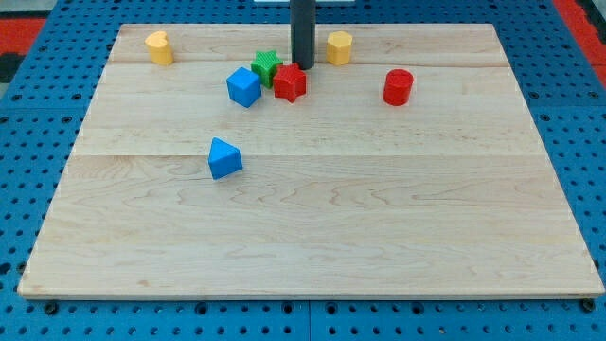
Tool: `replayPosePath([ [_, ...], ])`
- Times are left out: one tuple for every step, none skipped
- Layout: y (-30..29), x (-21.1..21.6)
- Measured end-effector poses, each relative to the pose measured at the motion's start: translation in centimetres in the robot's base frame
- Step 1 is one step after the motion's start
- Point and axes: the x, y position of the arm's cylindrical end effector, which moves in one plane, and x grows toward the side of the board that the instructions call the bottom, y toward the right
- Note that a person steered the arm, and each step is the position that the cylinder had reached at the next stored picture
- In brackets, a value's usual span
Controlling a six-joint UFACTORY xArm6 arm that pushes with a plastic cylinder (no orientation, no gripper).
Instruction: Move the yellow hexagon towards the top right of the board
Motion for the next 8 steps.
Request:
replayPosePath([
  [0.3, -3.1],
  [3.9, -3.3],
  [5.6, -1.8],
  [3.2, -0.3],
  [8.6, 0.4],
  [15.0, 0.3],
  [14.9, -1.2],
  [8.8, -4.3],
])
